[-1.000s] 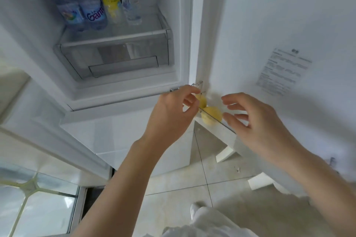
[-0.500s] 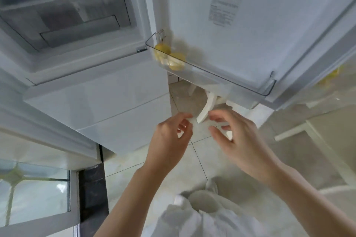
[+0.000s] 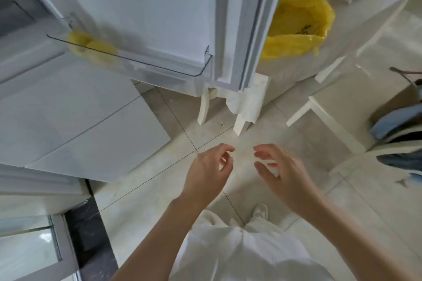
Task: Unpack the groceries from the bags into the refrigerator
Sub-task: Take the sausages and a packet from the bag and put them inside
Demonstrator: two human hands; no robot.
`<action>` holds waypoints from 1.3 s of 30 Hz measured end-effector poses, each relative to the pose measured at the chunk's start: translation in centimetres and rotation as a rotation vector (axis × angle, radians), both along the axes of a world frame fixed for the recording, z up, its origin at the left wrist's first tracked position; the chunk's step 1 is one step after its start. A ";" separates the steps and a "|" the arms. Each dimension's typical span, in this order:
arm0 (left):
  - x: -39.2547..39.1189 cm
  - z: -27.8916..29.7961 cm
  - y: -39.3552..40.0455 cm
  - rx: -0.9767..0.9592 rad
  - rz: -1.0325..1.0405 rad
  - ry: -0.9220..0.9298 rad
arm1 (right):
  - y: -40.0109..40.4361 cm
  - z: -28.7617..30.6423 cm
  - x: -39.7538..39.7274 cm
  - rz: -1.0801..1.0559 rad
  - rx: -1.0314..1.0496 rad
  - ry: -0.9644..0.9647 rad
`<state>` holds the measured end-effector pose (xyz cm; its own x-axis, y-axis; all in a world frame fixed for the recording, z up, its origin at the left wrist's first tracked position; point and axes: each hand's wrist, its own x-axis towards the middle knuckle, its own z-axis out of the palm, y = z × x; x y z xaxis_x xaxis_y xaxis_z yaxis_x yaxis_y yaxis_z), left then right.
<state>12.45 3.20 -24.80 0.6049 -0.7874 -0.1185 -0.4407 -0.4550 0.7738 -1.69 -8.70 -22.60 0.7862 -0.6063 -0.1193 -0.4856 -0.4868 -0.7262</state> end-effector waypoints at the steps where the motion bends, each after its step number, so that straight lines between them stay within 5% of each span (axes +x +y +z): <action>1: -1.1 -0.1 -1.4 -0.001 -0.003 0.010 | -1.2 -0.1 -1.3 -0.015 0.005 0.013; 11: -11.2 -1.9 -15.1 0.035 -0.063 0.080 | -15.1 -1.9 -11.7 -0.125 0.013 0.079; 19: -11.5 -2.5 -23.8 0.068 -0.063 0.070 | -25.3 -2.2 -13.0 -0.202 0.072 0.054; 39: 6.2 -1.8 -48.0 -0.033 0.221 0.026 | -51.6 -0.6 7.2 0.015 -0.002 0.058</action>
